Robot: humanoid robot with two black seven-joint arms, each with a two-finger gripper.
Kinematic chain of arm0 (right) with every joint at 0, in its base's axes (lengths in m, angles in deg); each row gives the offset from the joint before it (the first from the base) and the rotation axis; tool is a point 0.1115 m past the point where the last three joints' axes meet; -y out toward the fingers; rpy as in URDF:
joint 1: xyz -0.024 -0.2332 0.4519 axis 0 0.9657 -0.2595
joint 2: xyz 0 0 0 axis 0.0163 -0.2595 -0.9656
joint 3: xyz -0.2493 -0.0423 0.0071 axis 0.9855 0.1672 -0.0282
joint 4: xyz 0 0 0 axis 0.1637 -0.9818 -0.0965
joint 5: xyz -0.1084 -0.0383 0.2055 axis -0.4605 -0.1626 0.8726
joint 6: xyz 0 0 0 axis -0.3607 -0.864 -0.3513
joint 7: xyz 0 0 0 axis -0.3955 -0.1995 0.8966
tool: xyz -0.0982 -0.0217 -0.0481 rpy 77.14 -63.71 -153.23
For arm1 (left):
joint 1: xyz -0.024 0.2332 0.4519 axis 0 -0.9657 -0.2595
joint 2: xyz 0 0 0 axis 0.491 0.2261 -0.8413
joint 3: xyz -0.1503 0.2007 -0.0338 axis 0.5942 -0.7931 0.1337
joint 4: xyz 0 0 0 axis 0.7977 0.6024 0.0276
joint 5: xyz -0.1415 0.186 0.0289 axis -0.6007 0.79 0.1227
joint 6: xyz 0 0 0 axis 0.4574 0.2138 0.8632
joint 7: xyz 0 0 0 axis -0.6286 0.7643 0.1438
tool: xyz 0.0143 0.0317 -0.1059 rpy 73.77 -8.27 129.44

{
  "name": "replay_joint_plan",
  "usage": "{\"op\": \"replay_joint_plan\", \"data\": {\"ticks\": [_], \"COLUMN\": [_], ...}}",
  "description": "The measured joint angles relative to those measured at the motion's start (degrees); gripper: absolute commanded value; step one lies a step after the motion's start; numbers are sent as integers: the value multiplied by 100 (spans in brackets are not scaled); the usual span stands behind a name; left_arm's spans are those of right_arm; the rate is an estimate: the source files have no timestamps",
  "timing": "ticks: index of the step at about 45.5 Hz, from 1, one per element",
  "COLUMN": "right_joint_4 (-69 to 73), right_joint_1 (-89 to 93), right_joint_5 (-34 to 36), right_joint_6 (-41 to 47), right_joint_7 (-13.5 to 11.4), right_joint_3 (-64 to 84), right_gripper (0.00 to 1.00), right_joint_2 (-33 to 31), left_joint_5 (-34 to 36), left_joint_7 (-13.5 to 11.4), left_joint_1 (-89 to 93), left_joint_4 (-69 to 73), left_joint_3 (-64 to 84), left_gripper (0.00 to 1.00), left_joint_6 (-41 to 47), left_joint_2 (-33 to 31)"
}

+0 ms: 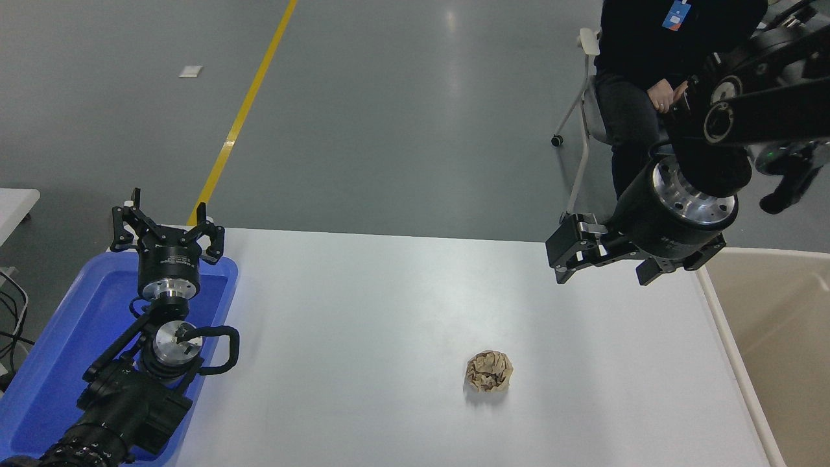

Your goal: Pick up paper ball place in dustbin

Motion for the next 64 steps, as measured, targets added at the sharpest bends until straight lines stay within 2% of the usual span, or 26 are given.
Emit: {"op": "replay_joint_plan", "data": {"ticks": [32,51,64], "right_joint_4": [-327,-940,-1547], "right_joint_1": [582,1791,3024], "right_joint_5": [-27,3,-34], "right_joint_6": [-209,-1155,-1938], "right_joint_7": [40,82,105], "right_joint_3": [-303,-679,-958], "right_gripper": [100,100,100], "right_joint_2": [175,849,1066], "left_joint_5": [-1,-1,-2], "left_joint_7": [0,0,0], "left_joint_1": [-1,0,0], "left_joint_4": [0,0,0], "left_joint_3": [1,0,0], "left_gripper": [99,99,99], "left_joint_6": [3,-1,-1], "left_joint_2": [1,1,1]}}
